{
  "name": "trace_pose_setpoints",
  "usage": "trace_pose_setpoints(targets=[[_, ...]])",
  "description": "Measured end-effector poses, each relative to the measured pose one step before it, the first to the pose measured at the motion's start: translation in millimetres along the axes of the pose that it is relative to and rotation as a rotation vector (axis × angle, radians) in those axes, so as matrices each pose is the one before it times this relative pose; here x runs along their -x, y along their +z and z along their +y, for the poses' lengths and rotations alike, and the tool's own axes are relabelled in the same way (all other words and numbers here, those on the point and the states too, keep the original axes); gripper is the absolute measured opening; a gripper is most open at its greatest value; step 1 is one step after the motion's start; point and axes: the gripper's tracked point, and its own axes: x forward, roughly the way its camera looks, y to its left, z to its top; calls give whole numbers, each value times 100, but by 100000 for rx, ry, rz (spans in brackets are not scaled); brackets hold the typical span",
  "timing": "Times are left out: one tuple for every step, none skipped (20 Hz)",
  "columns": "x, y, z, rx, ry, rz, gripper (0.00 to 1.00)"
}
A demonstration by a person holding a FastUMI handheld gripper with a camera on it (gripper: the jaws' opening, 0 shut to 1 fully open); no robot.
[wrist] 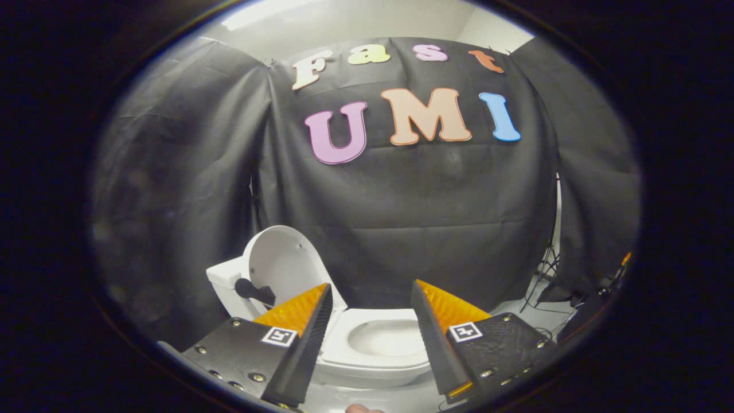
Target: Open the toilet lid.
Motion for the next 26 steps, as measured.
trace_pose_setpoints(targets=[[351, 356, -618, 508, -728, -534, 85], [190, 228, -658, 359, -757, -454, 87], [264, 299, -805, 167, -1094, -904, 100], [501, 565, -924, -187, -1374, -939, 100], [270, 483, -794, -502, -763, -685, 100], [282, 476, -688, -367, -780, -962, 100], [249, 511, -1102, -417, -2086, -795, 100], [271, 467, -940, -626, -1284, -706, 100], [295, 469, -557, -304, -198, -953, 100], [222, 360, -877, -364, -889, -692, 100], [192, 152, -995, -479, -1239, -237, 100], [187, -53, -994, -42, -1419, 36, 100], [159, -59, -1114, 6, -1475, 69, 100], [120, -80, -528, 260, -784, 125, 100], [66, -316, -1140, 712, -1793, 251, 100], [21, -607, -1411, 1026, -2396, 739, 100], [83, -583, -1243, 743, -1908, 459, 100], [-20, -657, -988, 314, -1671, 891, 100], [-47, -729, -876, -214, -1449, 761, 100], [-177, -700, -568, -593, -940, 818, 100], [-188, -747, -318, -898, -360, 1708, 100], [-226, -543, -15, -487, 54, 1514, 100], [-171, -199, 126, 176, 284, 522, 100], [-166, -31, 49, 685, -134, -1, 100], [-142, -93, 160, 1090, 57, 106, 100], [-133, -237, 252, 953, 293, 39, 100]])
